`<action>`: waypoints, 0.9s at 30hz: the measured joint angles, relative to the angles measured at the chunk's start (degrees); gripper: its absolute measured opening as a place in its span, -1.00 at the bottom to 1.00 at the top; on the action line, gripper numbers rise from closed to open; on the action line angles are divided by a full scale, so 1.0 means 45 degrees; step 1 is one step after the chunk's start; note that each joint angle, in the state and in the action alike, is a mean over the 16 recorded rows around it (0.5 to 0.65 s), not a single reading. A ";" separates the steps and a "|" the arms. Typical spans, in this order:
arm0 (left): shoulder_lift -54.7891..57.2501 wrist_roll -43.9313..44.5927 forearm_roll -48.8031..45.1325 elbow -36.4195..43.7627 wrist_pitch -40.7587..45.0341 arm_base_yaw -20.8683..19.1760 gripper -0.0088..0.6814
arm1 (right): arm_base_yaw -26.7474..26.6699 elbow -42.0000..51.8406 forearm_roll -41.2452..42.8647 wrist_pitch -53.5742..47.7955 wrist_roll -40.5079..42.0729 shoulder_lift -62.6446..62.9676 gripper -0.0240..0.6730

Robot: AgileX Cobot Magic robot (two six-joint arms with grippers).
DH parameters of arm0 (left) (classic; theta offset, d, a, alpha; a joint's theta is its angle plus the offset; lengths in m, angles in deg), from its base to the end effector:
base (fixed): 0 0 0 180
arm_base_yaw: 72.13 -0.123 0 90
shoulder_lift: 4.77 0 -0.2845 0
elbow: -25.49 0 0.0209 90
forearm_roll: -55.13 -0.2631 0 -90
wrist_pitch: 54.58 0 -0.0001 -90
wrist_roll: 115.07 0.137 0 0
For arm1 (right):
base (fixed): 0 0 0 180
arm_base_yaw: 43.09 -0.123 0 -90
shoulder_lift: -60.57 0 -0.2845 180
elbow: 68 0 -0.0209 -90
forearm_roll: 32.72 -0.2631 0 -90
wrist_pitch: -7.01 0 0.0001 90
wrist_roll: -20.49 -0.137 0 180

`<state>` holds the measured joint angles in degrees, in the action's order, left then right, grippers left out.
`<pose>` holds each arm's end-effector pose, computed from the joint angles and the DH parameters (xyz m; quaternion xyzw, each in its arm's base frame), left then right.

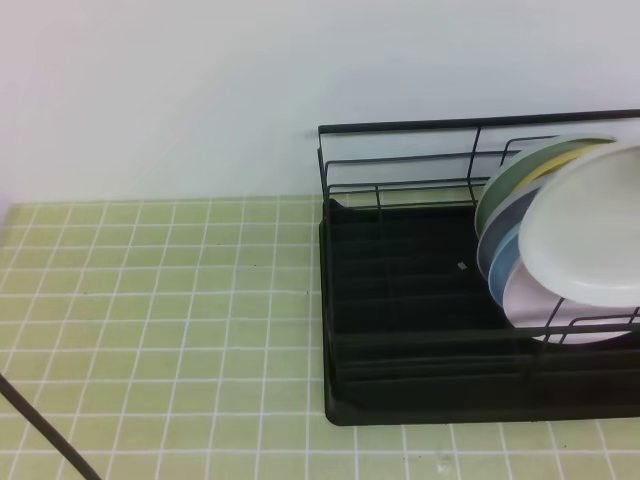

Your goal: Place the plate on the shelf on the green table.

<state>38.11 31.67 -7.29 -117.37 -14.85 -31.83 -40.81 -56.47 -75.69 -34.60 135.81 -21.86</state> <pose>0.1706 -0.0428 0.3611 0.2235 0.7274 0.1326 0.6351 0.3262 0.0491 0.3342 -0.6294 0.6100 -0.1307 0.4634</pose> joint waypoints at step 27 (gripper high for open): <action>0.0000 -0.0313 0.0216 0.0186 -0.1014 0.0000 -0.97 | -0.0022 0.0007 0.0039 -0.0287 0.2517 -0.1307 -0.82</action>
<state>38.11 30.26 -6.32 -116.53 -19.42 -31.83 -40.91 -56.44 -75.52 -35.90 147.14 -27.75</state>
